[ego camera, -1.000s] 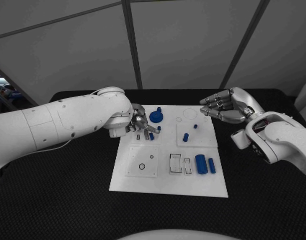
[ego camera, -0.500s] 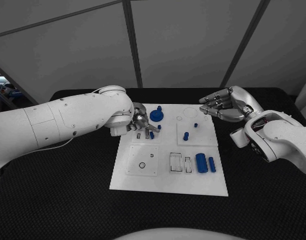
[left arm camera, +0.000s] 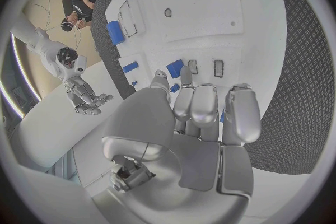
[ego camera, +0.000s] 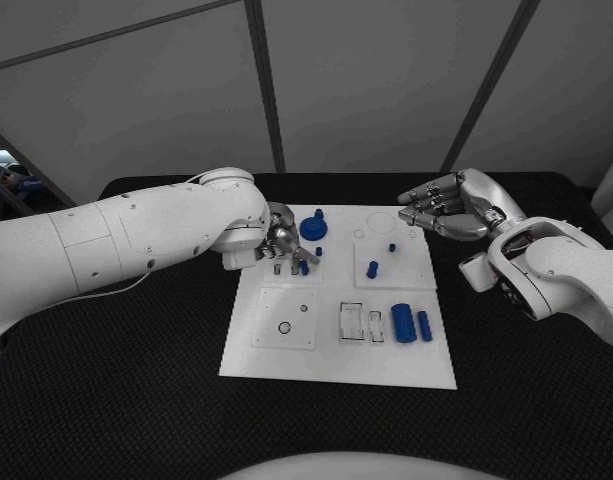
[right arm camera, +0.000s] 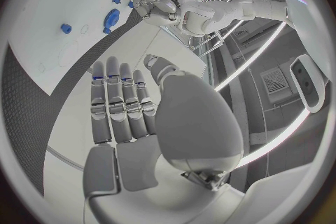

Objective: Assemble the parts on the task board

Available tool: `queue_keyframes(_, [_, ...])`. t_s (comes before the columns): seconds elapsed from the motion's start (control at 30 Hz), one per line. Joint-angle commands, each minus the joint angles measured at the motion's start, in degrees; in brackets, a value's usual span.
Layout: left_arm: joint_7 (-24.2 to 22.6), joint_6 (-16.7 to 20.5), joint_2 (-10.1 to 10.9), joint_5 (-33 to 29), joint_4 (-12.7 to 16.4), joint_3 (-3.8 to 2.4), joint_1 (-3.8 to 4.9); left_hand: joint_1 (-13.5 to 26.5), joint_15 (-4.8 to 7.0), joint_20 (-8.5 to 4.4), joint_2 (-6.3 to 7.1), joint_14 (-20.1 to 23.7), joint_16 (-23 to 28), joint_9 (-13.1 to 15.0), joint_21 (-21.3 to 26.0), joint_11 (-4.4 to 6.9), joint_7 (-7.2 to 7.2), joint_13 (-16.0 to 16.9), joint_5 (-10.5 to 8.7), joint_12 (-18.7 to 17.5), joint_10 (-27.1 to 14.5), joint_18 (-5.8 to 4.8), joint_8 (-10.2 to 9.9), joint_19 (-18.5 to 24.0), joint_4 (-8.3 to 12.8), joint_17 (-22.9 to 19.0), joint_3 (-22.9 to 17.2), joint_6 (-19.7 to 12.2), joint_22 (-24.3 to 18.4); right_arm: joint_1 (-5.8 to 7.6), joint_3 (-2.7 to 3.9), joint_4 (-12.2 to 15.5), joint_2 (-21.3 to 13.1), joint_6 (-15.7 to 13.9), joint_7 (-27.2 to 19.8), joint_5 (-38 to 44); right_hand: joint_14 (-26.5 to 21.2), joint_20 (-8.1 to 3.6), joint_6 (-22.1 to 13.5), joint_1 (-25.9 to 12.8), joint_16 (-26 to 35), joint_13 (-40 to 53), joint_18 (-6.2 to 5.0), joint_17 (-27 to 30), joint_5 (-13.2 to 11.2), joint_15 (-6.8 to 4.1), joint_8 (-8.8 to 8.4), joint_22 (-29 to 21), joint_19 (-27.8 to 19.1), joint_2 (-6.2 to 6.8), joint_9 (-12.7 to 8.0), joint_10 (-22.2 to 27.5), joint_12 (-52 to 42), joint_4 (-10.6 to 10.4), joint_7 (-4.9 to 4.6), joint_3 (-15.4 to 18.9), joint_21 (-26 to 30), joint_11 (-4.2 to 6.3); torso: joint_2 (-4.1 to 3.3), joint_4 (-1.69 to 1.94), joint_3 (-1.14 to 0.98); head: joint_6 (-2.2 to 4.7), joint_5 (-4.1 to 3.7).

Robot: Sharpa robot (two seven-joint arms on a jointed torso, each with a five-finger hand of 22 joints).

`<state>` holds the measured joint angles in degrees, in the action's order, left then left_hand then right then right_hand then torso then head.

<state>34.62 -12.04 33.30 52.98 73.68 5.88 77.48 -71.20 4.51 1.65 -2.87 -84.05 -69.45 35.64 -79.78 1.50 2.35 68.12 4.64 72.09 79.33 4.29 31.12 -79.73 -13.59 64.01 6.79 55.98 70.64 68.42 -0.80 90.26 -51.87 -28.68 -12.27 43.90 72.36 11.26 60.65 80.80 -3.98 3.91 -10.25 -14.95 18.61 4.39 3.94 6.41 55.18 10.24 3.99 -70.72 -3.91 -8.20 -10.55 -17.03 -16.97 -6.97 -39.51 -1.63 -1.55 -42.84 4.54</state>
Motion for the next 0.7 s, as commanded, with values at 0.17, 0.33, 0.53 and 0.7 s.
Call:
queue_keyframes(0.17, [-0.4,-0.5,0.0,0.4,0.0,-0.03,0.1,-0.8,0.39,-0.03,-0.01,-0.6,0.0,0.2,0.3,0.2,-0.06,-0.1,0.1,-0.3,-0.2,-0.09,0.3,0.2,0.3,0.0,-0.9,-0.6,0.1,0.08,0.03,-0.2,0.2,-0.2,-0.2,-0.2,-0.3,0.36,-0.1,-0.5,0.2,-0.1,-0.23,0.1,0.3,-0.07,-0.16,-0.1,0.2,-0.18,-0.1,0.4,0.1,0.3,-0.15,-0.1,0.2,0.06,0.0,0.02,0.01,-0.14,0.0])
queue_keyframes(0.33, [-0.5,-0.4,-0.1,0.4,0.0,-0.03,0.1,-1.5,0.42,-0.05,0.02,-0.6,0.0,0.5,0.3,0.23,-0.11,-0.1,0.1,-0.2,-0.2,-0.09,0.2,0.2,0.8,0.1,-1.5,-0.7,0.2,0.08,0.03,-0.4,0.3,-0.2,-0.1,-0.2,-0.3,0.37,-0.1,-0.5,0.3,0.0,-0.23,0.1,0.4,-0.07,-0.15,-0.1,0.2,-0.19,-0.1,0.5,0.1,0.3,-0.15,-0.2,0.2,0.07,-0.01,-0.03,-0.01,-0.21,0.06])
queue_keyframes(0.53, [-0.8,-0.1,-0.1,0.3,0.0,-0.03,0.1,-3.8,0.58,-0.18,-0.7,-0.6,0.0,0.8,0.5,0.42,-0.32,-0.3,0.2,-0.5,-0.4,-0.03,-0.3,0.4,2.1,0.0,-4.3,-1.0,0.1,0.07,0.03,-0.5,0.5,-0.2,-0.1,-0.2,-0.3,0.37,-0.1,-0.5,0.3,0.0,-0.23,0.1,0.4,-0.07,-0.15,-0.1,0.2,-0.19,-0.1,0.5,0.1,0.3,-0.15,-0.2,0.2,0.07,-0.02,-0.02,-0.01,-0.27,0.03])
queue_keyframes(0.7, [-1.2,0.2,0.0,0.2,0.2,-0.03,0.1,-6.0,0.72,-0.34,-1.07,-0.6,0.0,0.9,0.7,0.55,-0.44,-0.8,0.27,-0.9,-0.7,0.02,-1.2,0.5,3.3,0.0,-8.7,-1.3,0.0,0.07,0.03,-0.8,0.6,-0.1,-0.1,-0.2,-0.3,0.39,-0.1,-0.5,0.3,0.0,-0.24,0.1,0.5,-0.08,-0.15,-0.2,0.2,-0.2,0.0,0.5,0.1,0.3,-0.15,-0.2,0.3,0.07,-0.03,0.03,-0.01,-0.33,0.03])
